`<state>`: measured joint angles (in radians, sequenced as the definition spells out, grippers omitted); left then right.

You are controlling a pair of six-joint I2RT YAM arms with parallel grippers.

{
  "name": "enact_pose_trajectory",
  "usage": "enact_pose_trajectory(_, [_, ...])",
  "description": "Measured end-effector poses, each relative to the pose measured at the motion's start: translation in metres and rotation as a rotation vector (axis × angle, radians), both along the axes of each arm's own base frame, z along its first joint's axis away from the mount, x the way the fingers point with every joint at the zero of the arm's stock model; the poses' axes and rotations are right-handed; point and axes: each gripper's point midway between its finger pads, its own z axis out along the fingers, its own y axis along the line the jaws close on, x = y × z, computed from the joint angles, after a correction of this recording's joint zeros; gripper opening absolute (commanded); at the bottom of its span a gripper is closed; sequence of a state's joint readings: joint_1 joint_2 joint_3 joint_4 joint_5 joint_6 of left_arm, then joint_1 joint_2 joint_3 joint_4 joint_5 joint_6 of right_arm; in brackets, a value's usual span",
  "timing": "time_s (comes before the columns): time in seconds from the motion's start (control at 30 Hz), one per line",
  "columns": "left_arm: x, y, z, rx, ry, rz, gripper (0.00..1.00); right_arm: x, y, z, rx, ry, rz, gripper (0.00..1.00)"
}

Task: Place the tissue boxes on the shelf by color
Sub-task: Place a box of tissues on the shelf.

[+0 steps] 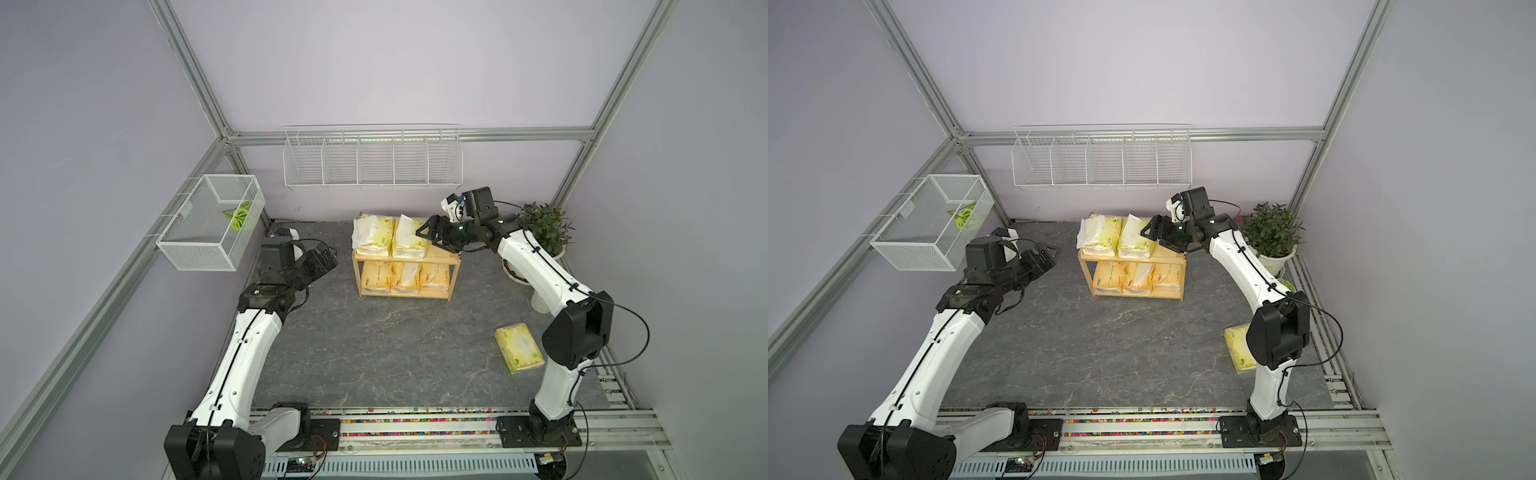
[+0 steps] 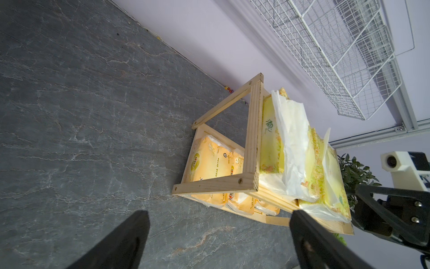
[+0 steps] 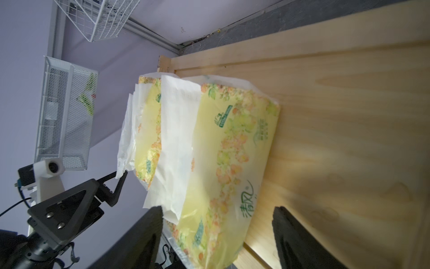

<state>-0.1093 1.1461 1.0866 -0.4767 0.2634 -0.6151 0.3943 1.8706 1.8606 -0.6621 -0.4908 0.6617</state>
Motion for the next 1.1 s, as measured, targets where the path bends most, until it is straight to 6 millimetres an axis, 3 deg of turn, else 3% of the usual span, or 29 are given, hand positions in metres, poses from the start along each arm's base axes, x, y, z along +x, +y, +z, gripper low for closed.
enact_pose_trajectory(0.3, [-0.001, -0.004, 0.0, -0.003, 0.0, -0.013, 1.0, -0.002, -0.004, 0.009, -0.066, -0.03, -0.011, 0.79])
enact_pose_trajectory(0.5, [-0.001, -0.005, 0.0, -0.004, 0.0, -0.017, 1.0, -0.003, 0.023, 0.032, -0.048, -0.09, 0.036, 0.78])
enact_pose_trajectory(0.73, [-0.002, -0.007, 0.001, -0.006, -0.001, -0.025, 1.0, 0.001, 0.05, 0.015, -0.064, -0.066, 0.081, 0.78])
enact_pose_trajectory(0.97, [-0.002, -0.009, 0.002, -0.011, -0.007, -0.032, 1.0, 0.001, 0.048, 0.013, -0.082, -0.065, 0.08, 0.78])
enact_pose_trajectory(1.1, [-0.002, -0.009, 0.002, -0.013, -0.007, -0.035, 1.0, -0.002, 0.037, 0.024, -0.089, -0.09, 0.064, 0.78])
